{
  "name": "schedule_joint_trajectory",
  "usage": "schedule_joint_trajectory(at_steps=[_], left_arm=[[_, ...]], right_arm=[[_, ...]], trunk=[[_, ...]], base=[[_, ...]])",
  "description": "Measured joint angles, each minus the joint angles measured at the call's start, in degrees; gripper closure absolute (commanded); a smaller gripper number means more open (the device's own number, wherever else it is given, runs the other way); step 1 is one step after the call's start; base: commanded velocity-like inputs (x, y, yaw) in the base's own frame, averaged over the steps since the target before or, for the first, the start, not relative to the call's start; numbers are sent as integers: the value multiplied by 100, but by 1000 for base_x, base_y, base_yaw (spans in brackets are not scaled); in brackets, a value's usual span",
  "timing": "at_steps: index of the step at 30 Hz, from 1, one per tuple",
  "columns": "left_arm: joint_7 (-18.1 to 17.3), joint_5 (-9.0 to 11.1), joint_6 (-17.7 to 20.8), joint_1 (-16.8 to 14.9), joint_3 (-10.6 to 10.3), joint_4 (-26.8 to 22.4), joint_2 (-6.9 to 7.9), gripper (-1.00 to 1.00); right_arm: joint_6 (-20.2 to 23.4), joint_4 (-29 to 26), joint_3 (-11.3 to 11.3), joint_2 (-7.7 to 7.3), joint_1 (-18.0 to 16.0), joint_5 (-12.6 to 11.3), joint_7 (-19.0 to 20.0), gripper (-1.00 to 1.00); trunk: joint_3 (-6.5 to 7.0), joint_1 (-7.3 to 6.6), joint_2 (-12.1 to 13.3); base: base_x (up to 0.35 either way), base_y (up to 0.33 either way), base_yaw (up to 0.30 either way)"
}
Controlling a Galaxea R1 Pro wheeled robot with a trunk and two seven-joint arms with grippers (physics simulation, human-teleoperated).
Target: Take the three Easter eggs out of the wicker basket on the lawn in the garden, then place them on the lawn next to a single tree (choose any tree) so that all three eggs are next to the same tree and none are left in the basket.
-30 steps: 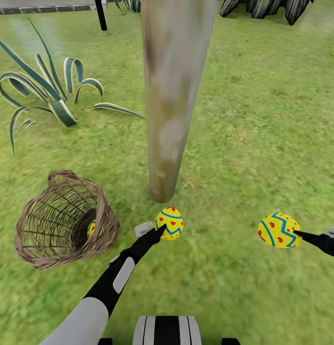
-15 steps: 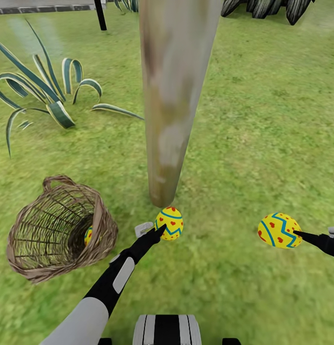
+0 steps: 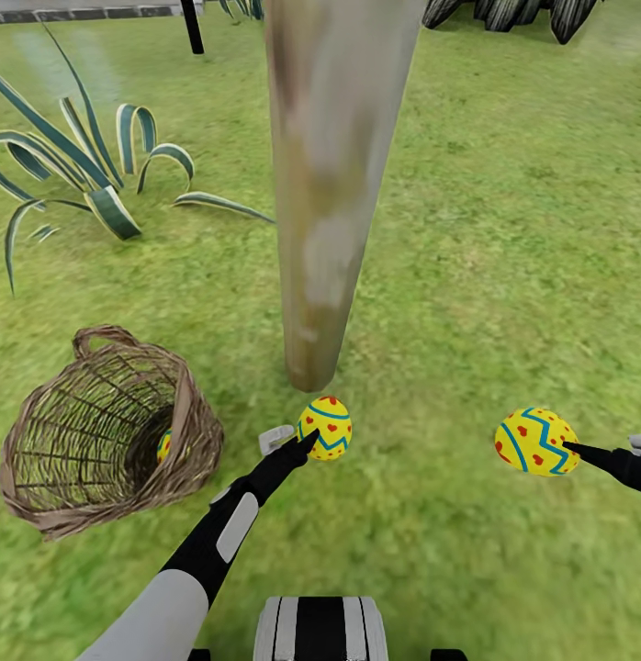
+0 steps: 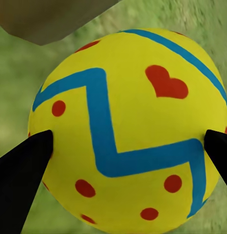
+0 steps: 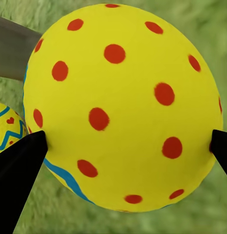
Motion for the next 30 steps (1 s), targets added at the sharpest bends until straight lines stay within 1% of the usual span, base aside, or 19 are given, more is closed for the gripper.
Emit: schedule_joint_trajectory(at_steps=[16, 24, 30], left_arm=[[0, 0, -3, 0, 0, 0, 0, 100], [0, -3, -4, 0, -2, 0, 0, 100], [0, 1, -5, 0, 1, 0, 0, 100]], right_arm=[[0, 0, 0, 0, -1, 0, 0, 100], [0, 0, -1, 0, 0, 0, 0, 100], [0, 0, -5, 0, -1, -1, 0, 100]], trunk=[[-287, 352, -642], [-464, 373, -654], [-465, 372, -654]], base=[[0, 0, 0], [0, 0, 0], [0, 0, 0]])
